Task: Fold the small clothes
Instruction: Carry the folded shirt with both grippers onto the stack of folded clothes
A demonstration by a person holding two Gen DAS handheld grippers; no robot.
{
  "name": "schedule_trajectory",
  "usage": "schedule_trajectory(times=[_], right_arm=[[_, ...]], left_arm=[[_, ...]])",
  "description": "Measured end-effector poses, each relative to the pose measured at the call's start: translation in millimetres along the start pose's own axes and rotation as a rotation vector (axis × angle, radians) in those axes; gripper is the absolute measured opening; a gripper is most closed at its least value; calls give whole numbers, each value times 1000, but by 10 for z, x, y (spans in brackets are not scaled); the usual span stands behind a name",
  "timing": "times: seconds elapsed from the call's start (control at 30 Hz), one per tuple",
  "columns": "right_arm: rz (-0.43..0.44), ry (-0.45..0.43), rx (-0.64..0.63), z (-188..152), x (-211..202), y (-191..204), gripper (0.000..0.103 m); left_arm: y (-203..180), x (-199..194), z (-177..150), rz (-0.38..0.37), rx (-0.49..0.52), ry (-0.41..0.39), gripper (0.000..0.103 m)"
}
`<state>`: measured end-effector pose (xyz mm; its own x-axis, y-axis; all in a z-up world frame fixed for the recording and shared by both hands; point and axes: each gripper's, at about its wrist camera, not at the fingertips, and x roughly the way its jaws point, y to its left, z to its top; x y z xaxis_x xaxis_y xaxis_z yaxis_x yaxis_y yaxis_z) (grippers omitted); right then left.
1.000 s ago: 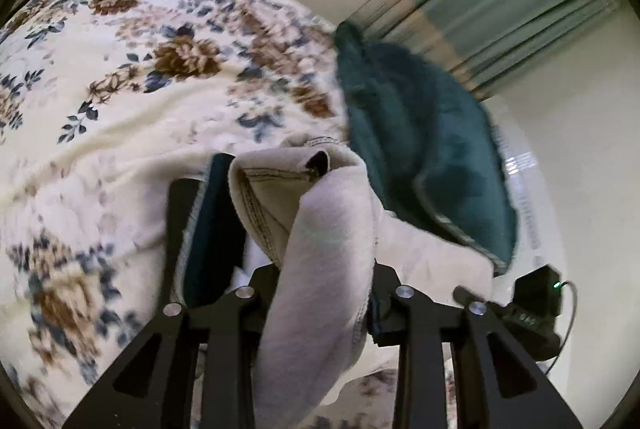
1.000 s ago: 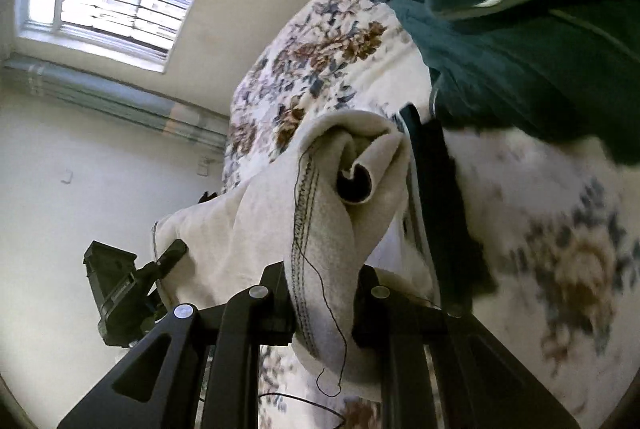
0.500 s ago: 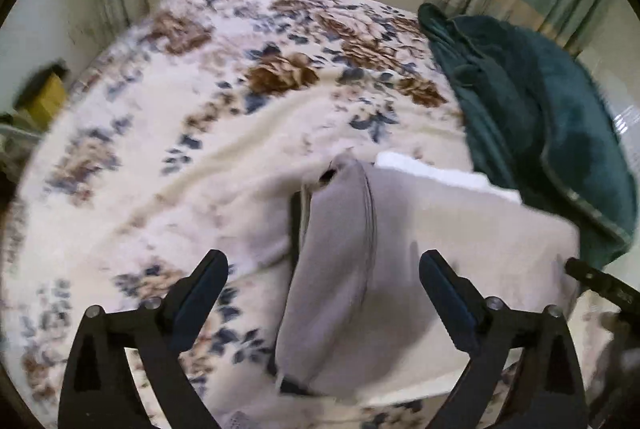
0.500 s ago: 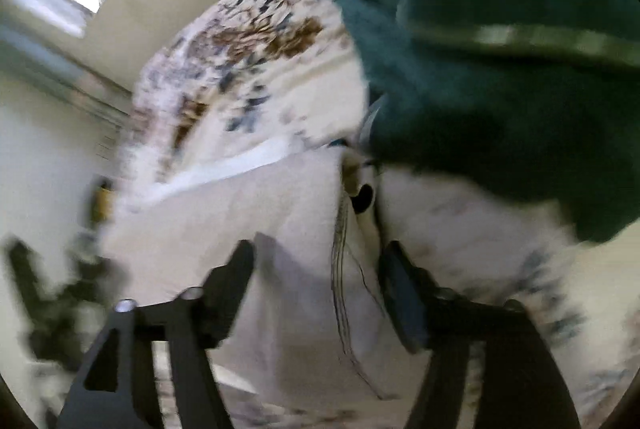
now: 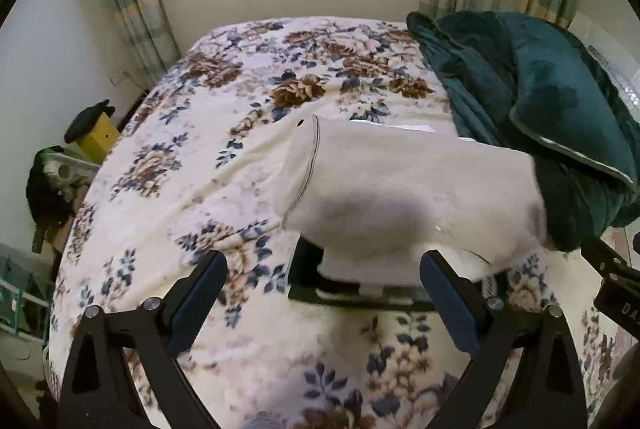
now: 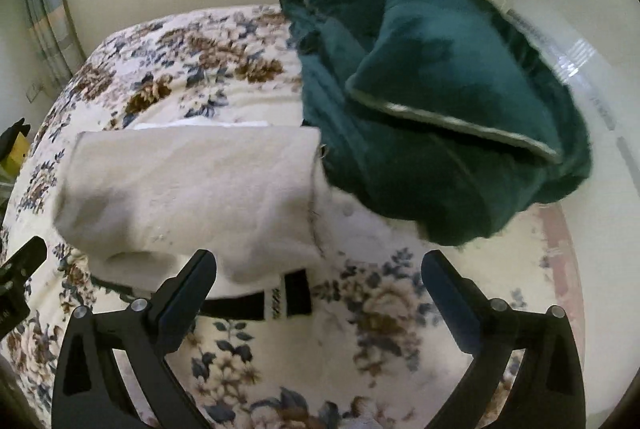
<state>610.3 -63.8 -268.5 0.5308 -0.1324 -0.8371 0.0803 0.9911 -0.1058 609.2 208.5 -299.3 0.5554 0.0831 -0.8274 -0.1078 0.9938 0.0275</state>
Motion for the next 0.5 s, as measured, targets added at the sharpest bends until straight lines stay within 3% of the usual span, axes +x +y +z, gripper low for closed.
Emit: schedule_trajectory(times=[0.5], right_arm=[[-11,-205,21,-985,-2771,-587,103]], left_arm=[[-10,-2217,-754,-30,37,-145,98]])
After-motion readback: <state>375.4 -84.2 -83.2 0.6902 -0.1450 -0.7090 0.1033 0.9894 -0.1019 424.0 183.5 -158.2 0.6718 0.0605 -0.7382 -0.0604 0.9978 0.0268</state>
